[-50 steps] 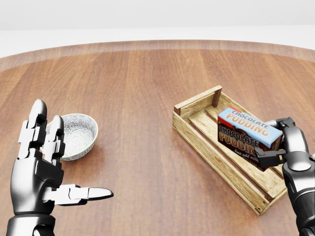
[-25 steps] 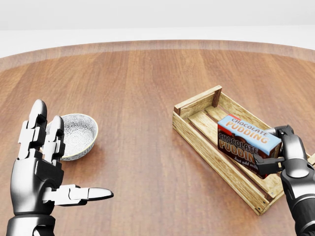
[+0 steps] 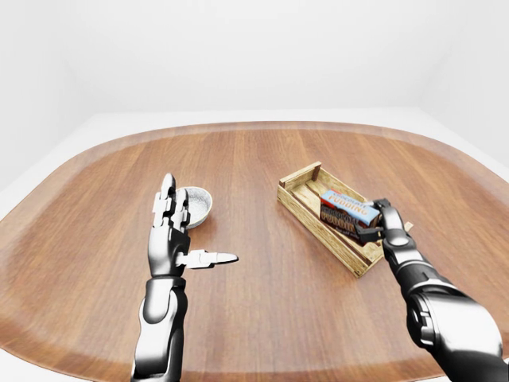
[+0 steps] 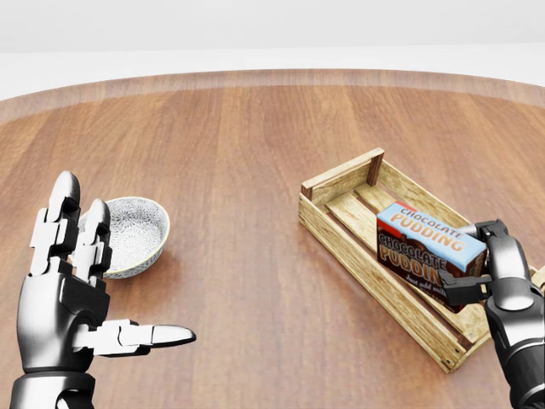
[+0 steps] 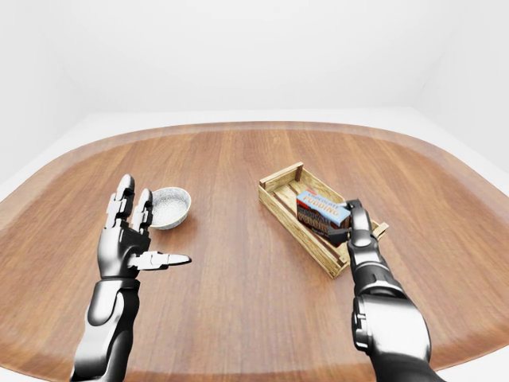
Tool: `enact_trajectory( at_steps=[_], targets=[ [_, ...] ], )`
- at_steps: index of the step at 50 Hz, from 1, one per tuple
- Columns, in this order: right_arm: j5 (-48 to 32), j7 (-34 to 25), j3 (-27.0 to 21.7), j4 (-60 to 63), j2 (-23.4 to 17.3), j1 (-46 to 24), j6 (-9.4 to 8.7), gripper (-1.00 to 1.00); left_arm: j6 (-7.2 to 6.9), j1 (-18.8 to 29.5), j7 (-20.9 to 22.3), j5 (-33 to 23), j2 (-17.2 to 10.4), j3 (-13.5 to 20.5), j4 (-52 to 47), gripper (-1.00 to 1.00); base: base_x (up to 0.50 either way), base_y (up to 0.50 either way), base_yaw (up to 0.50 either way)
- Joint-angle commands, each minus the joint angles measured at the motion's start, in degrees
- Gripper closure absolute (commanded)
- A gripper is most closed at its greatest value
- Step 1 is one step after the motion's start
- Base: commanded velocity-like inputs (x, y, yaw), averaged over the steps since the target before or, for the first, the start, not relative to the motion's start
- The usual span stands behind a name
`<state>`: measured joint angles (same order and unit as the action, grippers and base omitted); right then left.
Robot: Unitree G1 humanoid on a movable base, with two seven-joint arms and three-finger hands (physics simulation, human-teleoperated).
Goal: Pick up the chocolate pudding and put it in the tray.
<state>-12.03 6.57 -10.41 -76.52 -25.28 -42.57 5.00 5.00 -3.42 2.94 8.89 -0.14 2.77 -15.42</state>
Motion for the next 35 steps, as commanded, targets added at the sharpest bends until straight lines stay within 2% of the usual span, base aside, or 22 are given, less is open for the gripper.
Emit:
enact_trajectory(
  at_steps=[1, 30, 31, 32, 34, 35],
  targets=[
    [0.0, 1.3, -0.7, 0.2, 0.3, 0.7, 0.0, 1.0, 0.0, 0.0, -0.1, 0.0, 0.0, -0.1, 0.3, -1.0, 0.0, 0.0, 0.0],
    [-0.5, 1.9, -0.5, 0.0, 0.6, 1.4, 0.0, 1.0, 0.0, 0.0, -0.1, 0.0, 0.1, -0.1, 0.3, -1.0, 0.0, 0.0, 0.0],
    [-0.5, 1.8, -0.5, 0.0, 0.5, 1.1, 0.0, 0.54, 0.0, 0.0, -0.1, 0.0, 0.1, -0.1, 0.3, -1.0, 0.0, 0.0, 0.0],
    [-0.5, 1.4, -0.6, 0.2, 0.2, 0.6, 0.0, 0.23, 0.0, 0.0, -0.1, 0.0, 0.0, -0.1, 0.3, -1.0, 0.0, 0.0, 0.0],
    [-0.6, 1.2, -0.5, 0.2, 0.2, 0.3, 0.0, -0.76, 0.0, 0.0, -0.1, 0.0, 0.0, -0.1, 0.3, -1.0, 0.0, 0.0, 0.0],
    [-0.6, 1.3, -0.5, 0.3, 0.2, 0.3, 0.0, -0.98, 0.0, 0.0, -0.1, 0.0, 0.1, -0.1, 0.3, -1.0, 0.0, 0.0, 0.0]
  ],
)
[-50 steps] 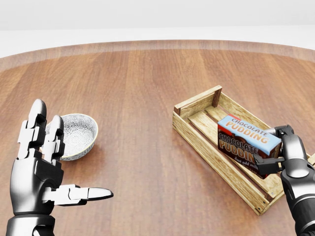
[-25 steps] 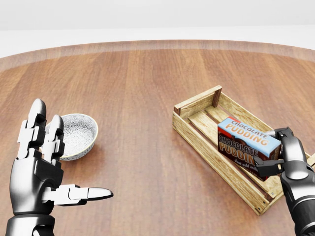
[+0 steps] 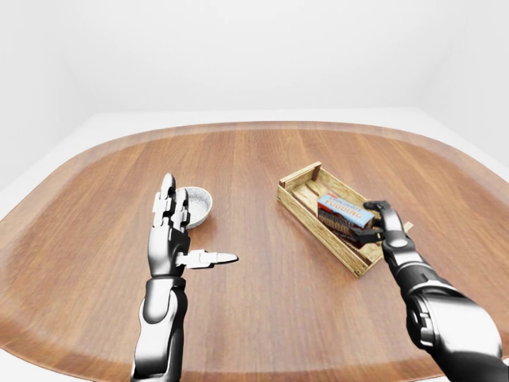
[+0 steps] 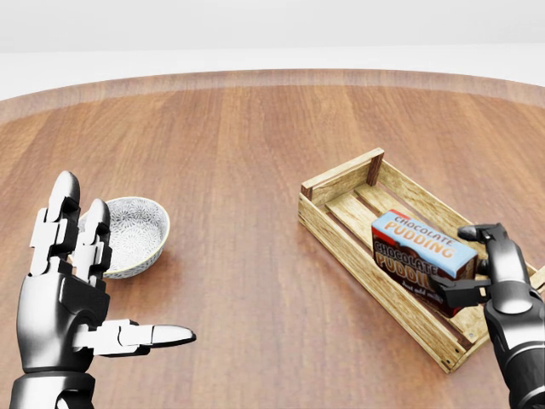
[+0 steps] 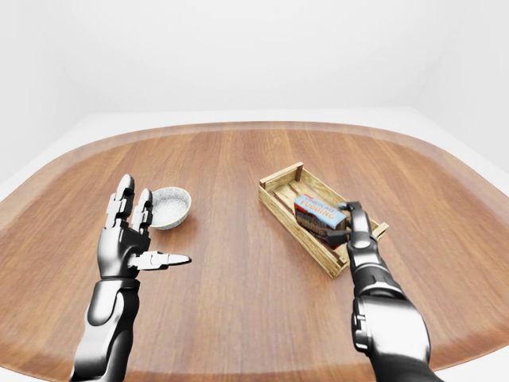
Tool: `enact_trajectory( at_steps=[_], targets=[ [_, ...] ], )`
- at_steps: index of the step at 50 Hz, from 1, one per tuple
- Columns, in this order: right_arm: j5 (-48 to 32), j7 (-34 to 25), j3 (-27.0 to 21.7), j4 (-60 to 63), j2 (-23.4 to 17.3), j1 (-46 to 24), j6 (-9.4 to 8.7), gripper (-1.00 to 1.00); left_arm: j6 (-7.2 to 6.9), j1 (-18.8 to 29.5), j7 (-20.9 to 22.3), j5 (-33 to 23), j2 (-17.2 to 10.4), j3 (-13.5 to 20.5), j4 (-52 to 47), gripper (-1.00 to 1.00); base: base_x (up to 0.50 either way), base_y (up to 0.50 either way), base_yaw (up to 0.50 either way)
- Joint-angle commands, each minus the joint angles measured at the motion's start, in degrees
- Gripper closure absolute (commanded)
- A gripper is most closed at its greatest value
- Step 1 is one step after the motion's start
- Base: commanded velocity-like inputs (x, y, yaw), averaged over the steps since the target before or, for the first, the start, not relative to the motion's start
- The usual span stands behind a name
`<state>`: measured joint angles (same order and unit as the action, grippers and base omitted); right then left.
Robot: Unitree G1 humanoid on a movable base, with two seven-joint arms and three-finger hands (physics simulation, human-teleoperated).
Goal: Pick up the chocolate pudding and put it in the tray.
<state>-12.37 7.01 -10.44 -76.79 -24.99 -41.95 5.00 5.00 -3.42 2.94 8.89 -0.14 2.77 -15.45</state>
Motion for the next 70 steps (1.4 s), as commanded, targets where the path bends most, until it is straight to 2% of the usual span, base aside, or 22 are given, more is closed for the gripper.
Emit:
enact_trajectory(
  at_steps=[1, 29, 43, 52, 54, 55, 60, 62, 64, 70],
  targets=[
    [-0.3, 0.8, -0.4, 0.5, -0.1, -0.3, 0.0, -1.0, 0.0, 0.0, -0.1, 0.0, 0.0, -0.1, 0.3, -1.0, 0.0, 0.0, 0.0],
    [0.3, 1.5, -0.7, 1.0, -0.9, -0.6, 0.0, -1.0, 0.0, 0.0, -0.1, 0.0, 0.0, -0.1, 0.3, -1.0, 0.0, 0.0, 0.0],
    [3.2, -1.6, -0.1, 7.4, -4.6, -6.9, 0.0, -1.0, 0.0, 0.0, -0.2, 0.0, 0.1, -0.1, 0.3, -1.0, 0.0, 0.0, 0.0],
    [4.8, -3.1, -0.8, 13.9, -5.8, -7.4, 0.0, -1.0, 0.0, -0.1, 0.0, 0.1, 0.0, -0.1, 0.0, -1.0, 0.0, 0.0, 0.0],
    [5.2, -3.4, -1.1, 16.4, -6.2, -7.2, -0.69, -1.0, 0.0, -0.1, 0.1, 0.1, 0.1, 0.0, 0.5, -1.0, 0.0, 0.0, 0.0],
    [5.5, -3.7, -1.3, 19.1, -6.5, -7.0, -2.17, -1.0, 0.0, -0.1, 0.1, 0.1, 0.1, -0.1, 0.5, -1.0, 0.0, 0.0, 0.0],
    [6.1, -4.8, -2.3, 27.4, -6.9, -5.6, -6.65, -1.0, 0.0, -0.1, -0.1, 0.0, 0.1, -0.2, 0.3, -1.0, 0.0, 0.0, 0.0],
    [6.2, -4.7, -2.7, 30.5, -7.0, -4.9, -7.83, -1.0, 0.0, -0.2, -0.1, 0.0, 0.1, -0.2, 0.4, -1.0, 0.0, 0.0, 0.0],
    [6.8, -5.4, -3.4, 35.2, -6.9, -4.0, -10.0, -1.0, 0.0, -0.1, -0.1, 0.0, 0.1, -0.2, 0.1, -1.0, 0.0, 0.0, 0.0],
    [6.6, -6.2, -4.2, 45.5, -6.3, -1.5, -10.0, -1.0, 0.0, -0.1, -0.2, 0.1, 0.0, -0.1, -0.5, -1.0, 0.0, 0.0, 0.0]
  ],
)
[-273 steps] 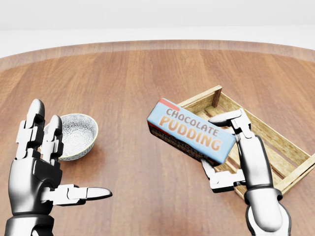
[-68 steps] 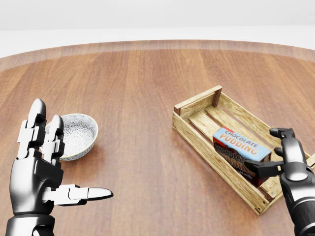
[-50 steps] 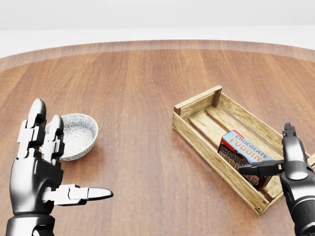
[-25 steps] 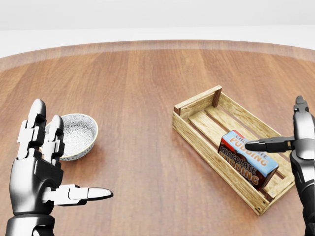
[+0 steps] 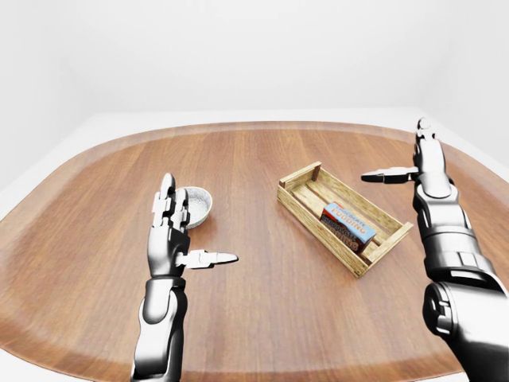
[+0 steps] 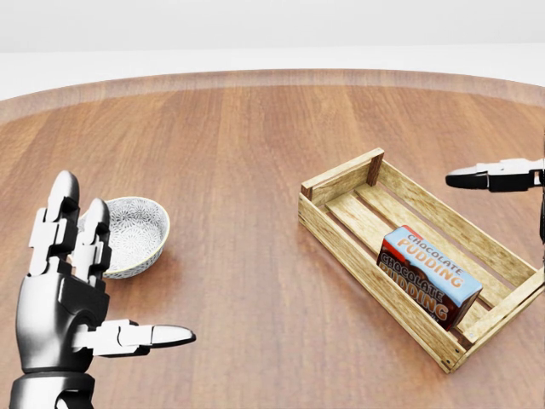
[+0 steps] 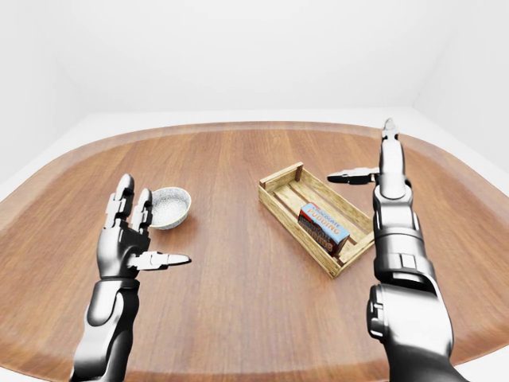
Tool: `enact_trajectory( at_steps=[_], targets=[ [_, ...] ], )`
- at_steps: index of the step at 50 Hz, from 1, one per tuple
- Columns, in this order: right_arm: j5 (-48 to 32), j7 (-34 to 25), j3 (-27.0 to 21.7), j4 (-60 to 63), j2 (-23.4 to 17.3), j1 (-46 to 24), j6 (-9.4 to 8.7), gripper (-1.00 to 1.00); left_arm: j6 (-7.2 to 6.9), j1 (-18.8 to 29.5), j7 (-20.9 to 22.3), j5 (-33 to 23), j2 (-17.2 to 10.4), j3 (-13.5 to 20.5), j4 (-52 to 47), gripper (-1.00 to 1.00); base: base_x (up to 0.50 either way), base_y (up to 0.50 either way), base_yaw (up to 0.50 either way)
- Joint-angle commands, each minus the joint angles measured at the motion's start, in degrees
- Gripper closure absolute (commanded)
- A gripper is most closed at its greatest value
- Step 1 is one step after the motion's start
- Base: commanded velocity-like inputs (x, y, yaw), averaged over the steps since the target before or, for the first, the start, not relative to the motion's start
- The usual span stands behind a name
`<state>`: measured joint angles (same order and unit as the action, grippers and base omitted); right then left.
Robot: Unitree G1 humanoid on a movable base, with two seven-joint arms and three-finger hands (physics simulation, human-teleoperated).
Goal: Pick up the chocolate pudding and put it in the tray.
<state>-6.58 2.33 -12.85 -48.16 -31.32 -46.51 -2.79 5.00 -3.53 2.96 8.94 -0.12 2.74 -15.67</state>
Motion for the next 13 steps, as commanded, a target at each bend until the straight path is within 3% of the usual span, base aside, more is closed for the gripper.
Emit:
enact_trajectory(
  at_steps=[1, 13],
  targets=[
    [0.6, -1.5, -1.9, 18.2, 0.2, 3.4, -2.21, -1.0, 0.0, 0.0, -0.4, -0.1, 0.0, -0.1, -0.6, -1.0, 0.0, 0.0, 0.0],
    [1.9, -4.5, -3.5, 41.5, 1.4, 5.9, -2.21, -1.0, 0.0, 0.2, -0.2, 0.1, 0.0, 0.0, 0.4, -1.0, 0.0, 0.0, 0.0]
  ],
)
